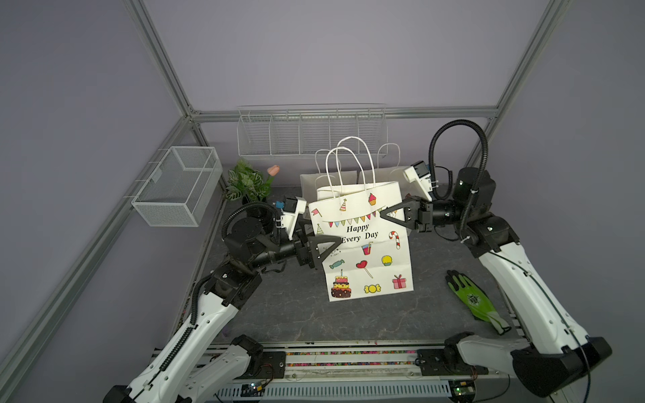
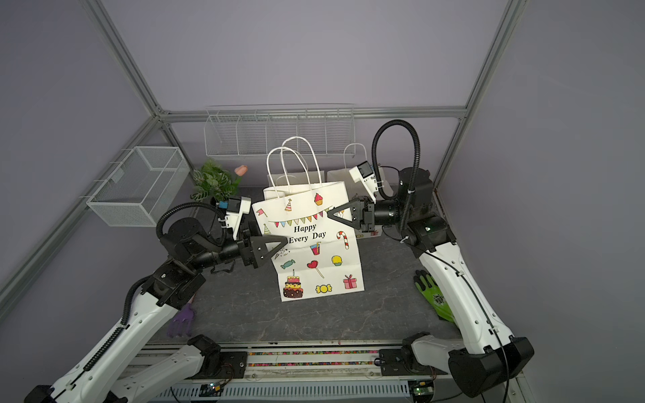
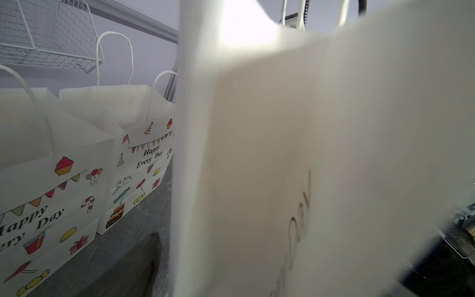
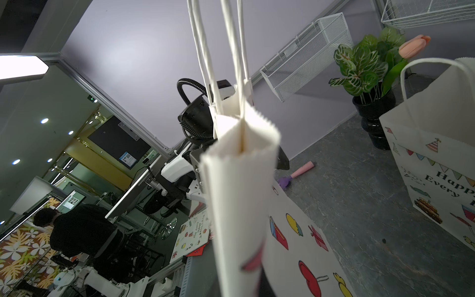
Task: Put away the paper bag
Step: Press the paper bag.
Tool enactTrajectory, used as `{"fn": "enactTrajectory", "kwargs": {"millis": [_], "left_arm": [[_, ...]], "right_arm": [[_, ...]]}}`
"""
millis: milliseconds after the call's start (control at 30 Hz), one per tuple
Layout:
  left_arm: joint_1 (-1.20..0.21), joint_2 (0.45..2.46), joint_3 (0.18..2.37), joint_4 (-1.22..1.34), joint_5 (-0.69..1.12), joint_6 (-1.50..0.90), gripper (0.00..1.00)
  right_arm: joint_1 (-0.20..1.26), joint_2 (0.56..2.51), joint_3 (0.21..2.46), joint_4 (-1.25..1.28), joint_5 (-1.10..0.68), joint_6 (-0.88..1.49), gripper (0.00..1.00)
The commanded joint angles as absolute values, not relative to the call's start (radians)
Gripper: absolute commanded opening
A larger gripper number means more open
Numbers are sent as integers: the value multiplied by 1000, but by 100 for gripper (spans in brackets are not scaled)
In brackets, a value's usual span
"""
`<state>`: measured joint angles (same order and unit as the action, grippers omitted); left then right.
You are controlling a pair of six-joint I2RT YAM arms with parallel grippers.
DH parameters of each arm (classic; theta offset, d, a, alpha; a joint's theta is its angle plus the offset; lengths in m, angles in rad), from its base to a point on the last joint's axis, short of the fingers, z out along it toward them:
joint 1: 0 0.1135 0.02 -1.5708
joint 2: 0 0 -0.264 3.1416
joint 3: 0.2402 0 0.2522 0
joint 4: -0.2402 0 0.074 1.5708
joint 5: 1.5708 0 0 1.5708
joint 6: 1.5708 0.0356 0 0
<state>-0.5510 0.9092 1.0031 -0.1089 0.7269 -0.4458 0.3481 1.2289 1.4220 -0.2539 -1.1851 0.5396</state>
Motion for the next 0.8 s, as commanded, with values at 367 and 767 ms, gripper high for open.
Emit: {"fn": "enactTrajectory", "kwargs": {"millis": [367,767], "left_arm": [[-493,749,1218,-490,482,-195,100],[-448,921,1163,-220,790,-340,100]], "right_arm": [[312,1150,1430,-44,-1368,708,7],[338,1294,1557,66,-1432,764,7]]}}
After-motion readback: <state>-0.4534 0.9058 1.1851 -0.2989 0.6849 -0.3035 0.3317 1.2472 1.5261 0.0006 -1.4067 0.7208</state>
